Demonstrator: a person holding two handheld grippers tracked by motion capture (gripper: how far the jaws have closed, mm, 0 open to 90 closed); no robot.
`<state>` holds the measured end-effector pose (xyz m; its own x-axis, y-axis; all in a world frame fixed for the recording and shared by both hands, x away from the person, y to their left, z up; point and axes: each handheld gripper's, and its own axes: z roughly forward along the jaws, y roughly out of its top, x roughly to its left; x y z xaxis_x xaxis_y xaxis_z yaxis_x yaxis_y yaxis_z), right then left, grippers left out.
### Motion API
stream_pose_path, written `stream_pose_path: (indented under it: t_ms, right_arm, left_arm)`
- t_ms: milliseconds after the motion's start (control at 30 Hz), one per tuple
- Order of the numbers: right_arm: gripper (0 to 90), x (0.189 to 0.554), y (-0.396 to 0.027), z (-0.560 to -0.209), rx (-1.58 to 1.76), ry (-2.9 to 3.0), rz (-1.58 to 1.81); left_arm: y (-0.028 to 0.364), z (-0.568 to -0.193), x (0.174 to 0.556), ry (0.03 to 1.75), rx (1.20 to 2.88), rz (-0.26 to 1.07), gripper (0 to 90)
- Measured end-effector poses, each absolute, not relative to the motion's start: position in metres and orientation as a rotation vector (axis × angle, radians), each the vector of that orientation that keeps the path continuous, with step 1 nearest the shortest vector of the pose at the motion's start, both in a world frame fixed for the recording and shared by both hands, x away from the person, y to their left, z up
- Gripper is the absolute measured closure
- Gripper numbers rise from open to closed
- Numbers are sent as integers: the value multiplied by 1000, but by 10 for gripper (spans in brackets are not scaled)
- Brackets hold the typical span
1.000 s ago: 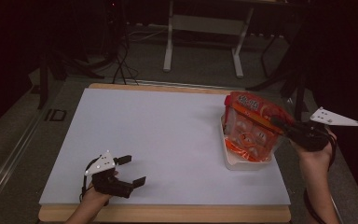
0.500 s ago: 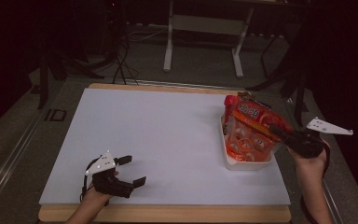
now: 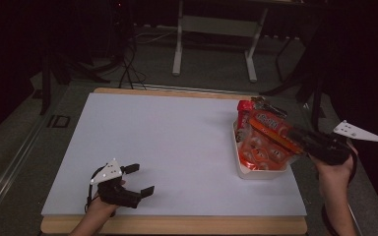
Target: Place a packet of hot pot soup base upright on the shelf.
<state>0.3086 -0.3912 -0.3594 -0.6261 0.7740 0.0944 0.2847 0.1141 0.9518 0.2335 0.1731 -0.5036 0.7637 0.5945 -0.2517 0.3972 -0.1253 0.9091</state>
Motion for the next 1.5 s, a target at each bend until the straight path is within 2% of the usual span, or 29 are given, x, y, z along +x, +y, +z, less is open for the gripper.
stream_pose_path:
  t_ms: [200, 233, 300, 333, 667, 1000, 1500]
  right_arm:
    - [530, 306, -378, -337, 975, 1950, 1571]
    - [476, 304, -370, -329, 948, 1949, 1594]
    - [452, 304, -367, -326, 942, 1949, 1599]
    - [376, 303, -359, -321, 934, 1953, 1611]
    - [159, 301, -325, -322, 879, 2009, 1705]
    - [122, 300, -300, -339, 819, 2105, 1726]
    - [127, 298, -260, -391, 747, 2279, 1688]
  left_arm:
    - [173, -503, 233, 779, 1746, 201, 18]
    - [174, -504, 233, 779, 1745, 200, 18]
    - [174, -504, 233, 779, 1746, 200, 18]
    - [174, -504, 233, 777, 1750, 203, 18]
    - [173, -505, 232, 771, 1753, 203, 18]
    - [174, -504, 231, 763, 1746, 209, 18]
    - [175, -503, 231, 761, 1739, 212, 18]
